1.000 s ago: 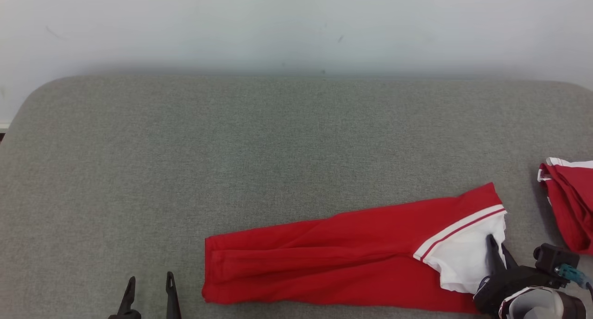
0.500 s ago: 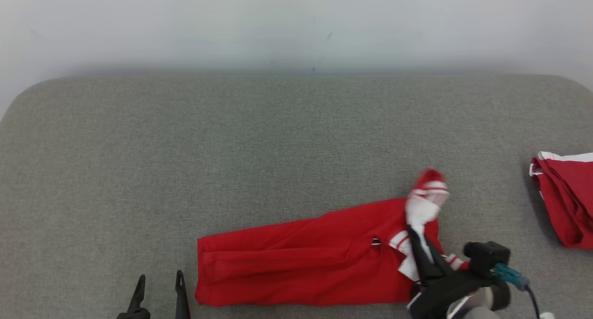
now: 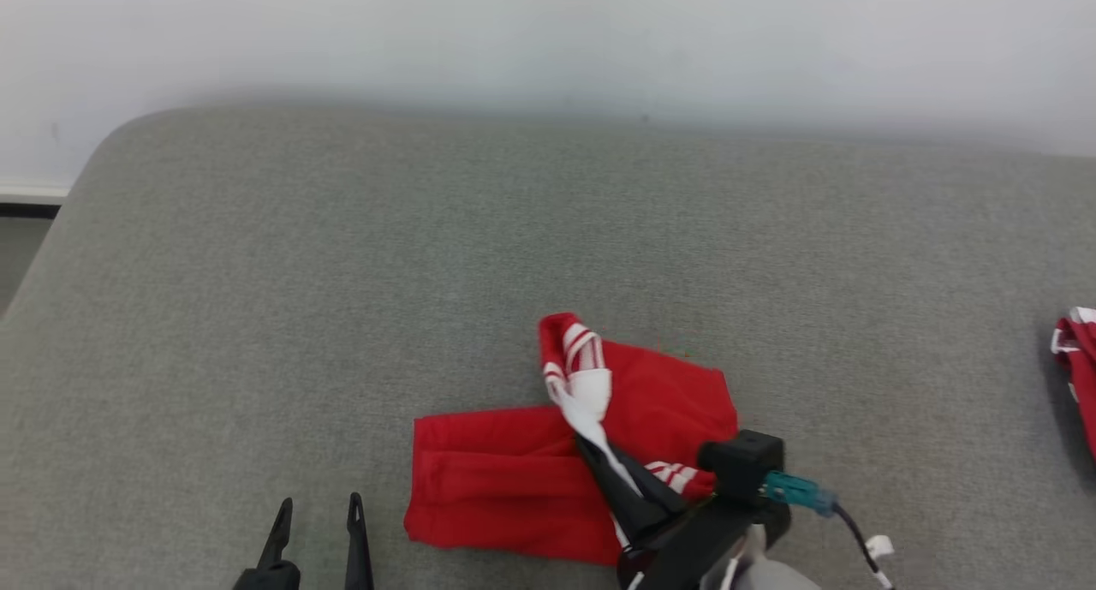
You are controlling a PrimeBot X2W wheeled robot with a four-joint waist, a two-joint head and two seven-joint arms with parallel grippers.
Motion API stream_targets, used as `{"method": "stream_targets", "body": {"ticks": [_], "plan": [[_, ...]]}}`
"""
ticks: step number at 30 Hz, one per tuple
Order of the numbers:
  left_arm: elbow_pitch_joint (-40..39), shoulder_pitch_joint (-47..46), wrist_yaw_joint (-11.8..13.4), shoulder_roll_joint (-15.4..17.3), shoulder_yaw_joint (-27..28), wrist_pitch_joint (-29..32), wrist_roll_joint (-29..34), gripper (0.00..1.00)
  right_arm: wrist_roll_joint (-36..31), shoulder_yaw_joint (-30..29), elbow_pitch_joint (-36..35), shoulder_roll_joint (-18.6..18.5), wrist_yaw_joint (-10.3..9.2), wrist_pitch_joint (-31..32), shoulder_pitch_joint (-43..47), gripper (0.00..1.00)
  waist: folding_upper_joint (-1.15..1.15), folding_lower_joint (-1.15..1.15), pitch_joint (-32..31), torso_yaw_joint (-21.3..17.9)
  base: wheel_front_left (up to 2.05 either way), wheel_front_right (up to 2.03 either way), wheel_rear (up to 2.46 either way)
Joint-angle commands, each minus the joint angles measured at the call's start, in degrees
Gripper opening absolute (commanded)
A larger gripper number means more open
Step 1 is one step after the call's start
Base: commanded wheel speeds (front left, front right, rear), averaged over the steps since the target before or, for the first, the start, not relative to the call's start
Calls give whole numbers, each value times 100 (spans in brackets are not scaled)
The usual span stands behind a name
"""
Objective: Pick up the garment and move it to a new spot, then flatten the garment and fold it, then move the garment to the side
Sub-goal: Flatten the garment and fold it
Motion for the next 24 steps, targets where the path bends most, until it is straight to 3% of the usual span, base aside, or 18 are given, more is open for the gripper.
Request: {"method": "stream_targets", "body": {"ticks": [1,13,15,16,24], "plan": [[3,-85,-11,-4,-47,-13,-75,100,-9,153,56,75,-16,33,-121,0,-1,0,59,170,0,0,0],[14,-185,52,-3,-271,-13,-92,100,-161,921,1299,544,-16,-316,-914,0,-1,0,144,576,0,0,0],[7,-193,52,-3,-287,-13,-102,100,-124,878,1486,613,-16,-389,-993,46,-1,0,157,590,0,0,0],[10,-199,63,-4,-290,-13,-105,100,-124,875,1555,642,-16,-408,-1034,100,-1,0,163,593,0,0,0],[0,-186,101,-4,-221,-13,-104,100,-307,412,1579,691,-16,-468,-1129,100,-1,0,151,449,0,0,0]]}}
